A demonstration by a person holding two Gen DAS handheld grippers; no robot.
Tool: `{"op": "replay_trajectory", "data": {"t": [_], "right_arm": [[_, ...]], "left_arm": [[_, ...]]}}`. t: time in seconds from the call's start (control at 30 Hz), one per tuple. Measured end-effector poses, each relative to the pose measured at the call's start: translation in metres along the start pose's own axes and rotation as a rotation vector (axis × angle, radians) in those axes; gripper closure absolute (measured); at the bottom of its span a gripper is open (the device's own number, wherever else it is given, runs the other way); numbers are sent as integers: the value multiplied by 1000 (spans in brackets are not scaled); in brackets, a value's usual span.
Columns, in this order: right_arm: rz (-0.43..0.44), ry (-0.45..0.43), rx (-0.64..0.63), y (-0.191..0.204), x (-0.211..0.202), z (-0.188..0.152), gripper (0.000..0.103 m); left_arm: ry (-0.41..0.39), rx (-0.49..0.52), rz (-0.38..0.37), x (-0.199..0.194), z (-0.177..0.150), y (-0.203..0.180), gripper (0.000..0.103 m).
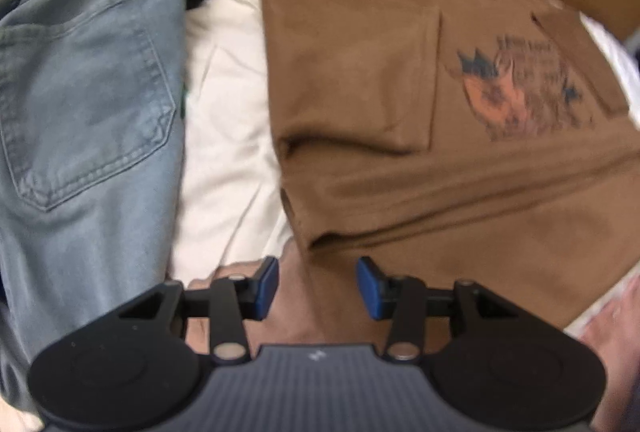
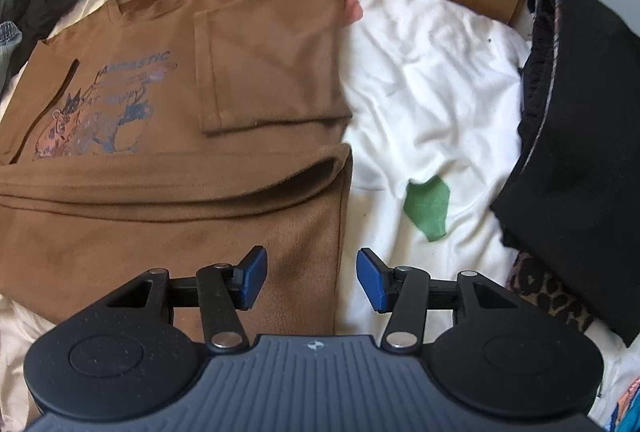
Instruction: Fold clothes
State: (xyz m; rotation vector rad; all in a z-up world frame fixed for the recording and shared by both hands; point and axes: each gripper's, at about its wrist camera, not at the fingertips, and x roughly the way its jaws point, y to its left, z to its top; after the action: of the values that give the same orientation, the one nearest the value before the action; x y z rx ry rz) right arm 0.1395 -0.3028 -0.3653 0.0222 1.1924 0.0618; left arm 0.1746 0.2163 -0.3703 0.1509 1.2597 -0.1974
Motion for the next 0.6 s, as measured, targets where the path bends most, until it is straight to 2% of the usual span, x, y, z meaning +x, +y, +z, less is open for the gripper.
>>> {"op": "replay_trajectory", "data": {"t": [0.17,0.27,0.43,0.6], "right_arm": [[-23,-7,-55,2,14,-9,46],[-14,-36,-29,0,14,-11,46],[-30,-37,-26,0,18,-11,46],[-35,-76,-16,-2,17,-1,46]], "left_arm": [[-37,-26,23,5,-3,11,57],[-55,-64,-14,2,-1,16,57],[-26,16,10,11,-3,9,57],[-25,8,-7,16,0,15,56]]}}
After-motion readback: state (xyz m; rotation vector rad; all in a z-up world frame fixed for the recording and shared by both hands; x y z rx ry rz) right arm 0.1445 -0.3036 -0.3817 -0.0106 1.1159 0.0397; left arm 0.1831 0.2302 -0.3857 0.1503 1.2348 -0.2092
